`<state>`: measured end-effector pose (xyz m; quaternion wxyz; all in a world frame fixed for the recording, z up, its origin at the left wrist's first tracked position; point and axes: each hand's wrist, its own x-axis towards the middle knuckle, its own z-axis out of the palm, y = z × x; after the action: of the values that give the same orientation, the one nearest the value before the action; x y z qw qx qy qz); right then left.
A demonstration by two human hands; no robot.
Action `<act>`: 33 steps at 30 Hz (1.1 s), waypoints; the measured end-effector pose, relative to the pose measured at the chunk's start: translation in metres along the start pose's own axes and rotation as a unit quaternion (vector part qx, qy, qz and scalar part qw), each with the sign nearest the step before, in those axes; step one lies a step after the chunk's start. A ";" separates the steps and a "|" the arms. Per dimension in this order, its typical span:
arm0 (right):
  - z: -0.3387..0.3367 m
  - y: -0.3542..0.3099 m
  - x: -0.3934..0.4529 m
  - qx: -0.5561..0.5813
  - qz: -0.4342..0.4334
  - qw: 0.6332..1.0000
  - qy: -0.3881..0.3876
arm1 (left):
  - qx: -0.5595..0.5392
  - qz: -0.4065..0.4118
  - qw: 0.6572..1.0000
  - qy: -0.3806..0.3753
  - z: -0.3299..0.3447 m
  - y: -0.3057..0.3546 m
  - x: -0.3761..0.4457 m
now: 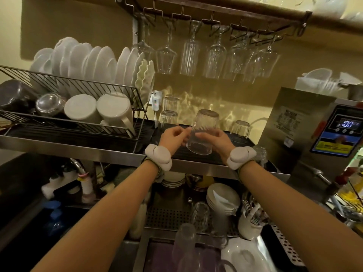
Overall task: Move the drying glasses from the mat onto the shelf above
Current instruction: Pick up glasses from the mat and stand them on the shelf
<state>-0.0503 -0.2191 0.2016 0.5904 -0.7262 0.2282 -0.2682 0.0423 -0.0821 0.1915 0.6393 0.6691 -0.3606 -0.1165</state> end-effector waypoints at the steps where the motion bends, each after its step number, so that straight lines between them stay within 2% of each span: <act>1: 0.002 0.001 0.000 -0.007 -0.011 1.000 0.011 | 0.003 0.007 1.000 0.001 0.001 -0.004 0.000; 8: 0.002 0.024 0.044 -0.056 -0.008 0.998 0.013 | 0.003 -0.001 1.000 0.012 0.024 -0.036 0.032; 19: 0.011 0.044 0.111 -0.055 0.012 0.998 0.022 | 0.004 -0.072 0.996 -0.051 0.028 -0.051 0.057; 27: 0.017 0.051 0.140 -0.073 0.021 0.996 -0.051 | -0.017 -0.108 0.993 -0.051 0.025 -0.046 0.053; 33: 0.015 0.053 0.146 -0.135 0.003 0.987 -0.081 | -0.034 -0.130 0.989 -0.056 0.023 -0.047 0.051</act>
<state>0.0685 -0.3138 0.1646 0.5044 -0.8179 0.2161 -0.1731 0.0801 -0.1360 0.1598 0.6195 0.6807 -0.3020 -0.2483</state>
